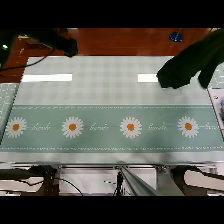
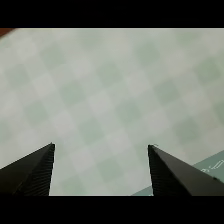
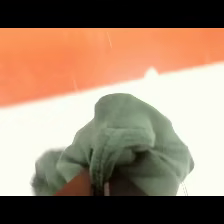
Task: Fold the shirts.
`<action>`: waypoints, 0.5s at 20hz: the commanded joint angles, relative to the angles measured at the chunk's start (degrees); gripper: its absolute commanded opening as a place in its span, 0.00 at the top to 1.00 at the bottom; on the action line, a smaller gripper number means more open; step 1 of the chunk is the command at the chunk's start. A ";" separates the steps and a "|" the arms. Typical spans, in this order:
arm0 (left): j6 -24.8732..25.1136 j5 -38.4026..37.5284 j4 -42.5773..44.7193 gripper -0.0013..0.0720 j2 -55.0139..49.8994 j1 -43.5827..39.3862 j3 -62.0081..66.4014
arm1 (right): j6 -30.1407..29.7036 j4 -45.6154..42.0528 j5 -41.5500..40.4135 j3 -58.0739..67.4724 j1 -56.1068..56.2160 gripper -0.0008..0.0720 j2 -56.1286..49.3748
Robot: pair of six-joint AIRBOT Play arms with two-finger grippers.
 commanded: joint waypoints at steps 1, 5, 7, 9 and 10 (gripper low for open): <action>-2.89 -7.43 0.09 0.01 3.19 0.00 7.87 | -2.01 8.33 0.55 2.82 -0.02 0.95 10.27; -6.82 -9.66 0.07 0.01 10.95 0.00 7.15 | -3.19 15.56 6.71 2.84 -0.02 0.95 16.90; -6.97 -10.97 0.07 0.01 13.88 0.00 6.86 | -3.48 21.00 12.41 2.84 0.02 0.95 17.81; -7.34 -12.79 0.04 0.01 15.74 0.00 6.49 | -3.56 29.53 18.12 2.82 0.02 0.95 17.18; -7.34 -14.23 0.04 0.01 16.11 0.00 6.49 | -3.56 34.73 20.04 2.82 0.02 0.95 16.55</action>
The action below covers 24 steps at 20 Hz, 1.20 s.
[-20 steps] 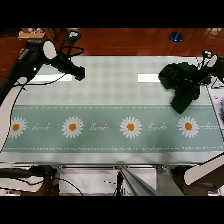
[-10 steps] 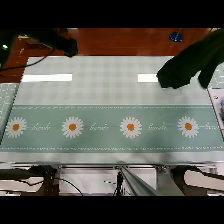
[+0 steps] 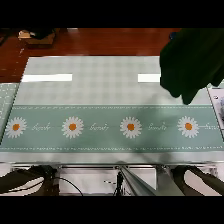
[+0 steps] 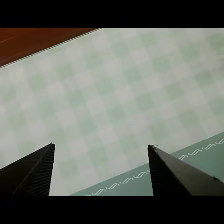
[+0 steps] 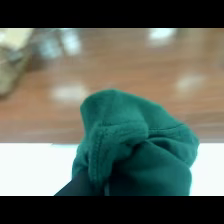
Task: Fold the shirts.
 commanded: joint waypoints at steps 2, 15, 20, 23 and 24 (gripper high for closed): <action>-0.92 -6.03 0.02 0.01 2.58 0.00 -0.04 | -0.37 21.99 9.42 0.11 0.42 0.95 -0.90; -2.14 -6.51 -0.15 0.01 2.54 -0.04 -5.90 | 1.11 -17.25 11.89 0.07 38.40 0.95 -19.30; -2.14 -1.79 -2.43 0.01 2.51 -0.04 -17.97 | 1.14 -27.58 11.91 0.07 39.12 0.95 -33.29; -2.14 4.92 -9.70 0.01 2.47 -0.07 -28.09 | 1.14 -29.92 12.83 0.07 39.12 0.94 -39.78; -2.12 7.37 -12.76 0.01 2.32 -0.04 -31.26 | 1.14 -30.16 12.61 0.07 39.12 0.87 -40.81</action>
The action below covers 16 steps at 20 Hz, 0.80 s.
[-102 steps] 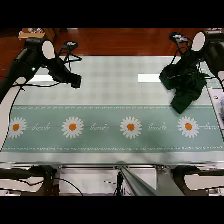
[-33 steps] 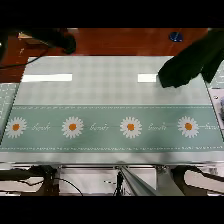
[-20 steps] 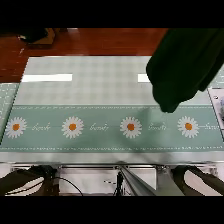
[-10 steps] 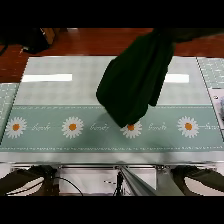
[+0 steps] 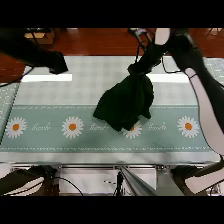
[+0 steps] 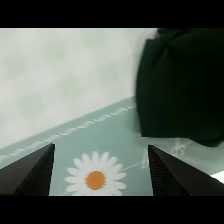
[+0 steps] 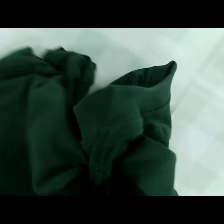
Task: Fold the shirts.
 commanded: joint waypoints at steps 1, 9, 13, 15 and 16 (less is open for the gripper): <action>0.22 8.41 -9.53 0.01 -0.37 -0.04 -10.67 | -0.04 -4.15 0.24 0.02 0.33 0.72 -5.51; 7.21 10.10 -10.99 0.01 -4.33 3.67 -17.84 | -1.11 -10.58 1.53 0.02 -12.55 0.27 6.36; 12.57 10.21 -19.04 0.01 -4.33 8.15 -27.98 | -1.66 1.79 7.26 -2.84 -28.59 0.27 8.28; 16.52 13.20 -25.77 0.01 -4.39 9.40 -36.20 | -3.13 8.13 7.67 -8.09 -34.60 0.27 8.72; 18.12 15.06 -28.87 0.01 -4.57 9.66 -39.67 | -4.26 11.87 7.58 -11.17 -36.92 0.27 9.03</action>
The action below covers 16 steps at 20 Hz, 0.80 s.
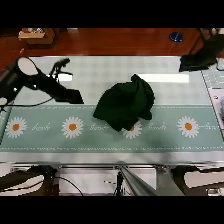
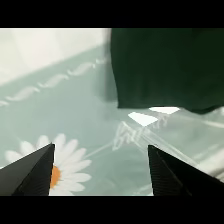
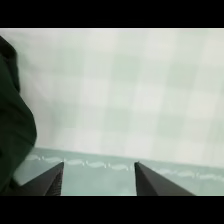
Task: Fold the shirts.
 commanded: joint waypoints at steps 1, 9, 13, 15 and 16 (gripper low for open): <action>6.84 5.07 -12.13 0.01 -0.63 1.79 -11.65 | -3.32 13.70 1.38 -8.33 -9.88 0.27 1.40; 9.40 10.95 -26.05 0.01 -10.78 0.33 -13.66 | -7.74 19.45 -2.97 -17.27 -12.28 0.27 1.62; 9.38 11.47 -26.08 0.01 -15.54 -3.78 -10.32 | -7.76 19.61 -3.45 -17.27 -12.28 0.27 1.62; 9.11 11.54 -26.05 0.03 -17.79 -6.29 -7.39 | -7.76 20.52 -3.43 -17.27 -12.28 0.27 1.62; 8.52 11.52 -26.05 0.25 -19.06 -7.21 -5.86 | -7.76 20.87 -3.32 -17.27 -12.28 0.27 1.62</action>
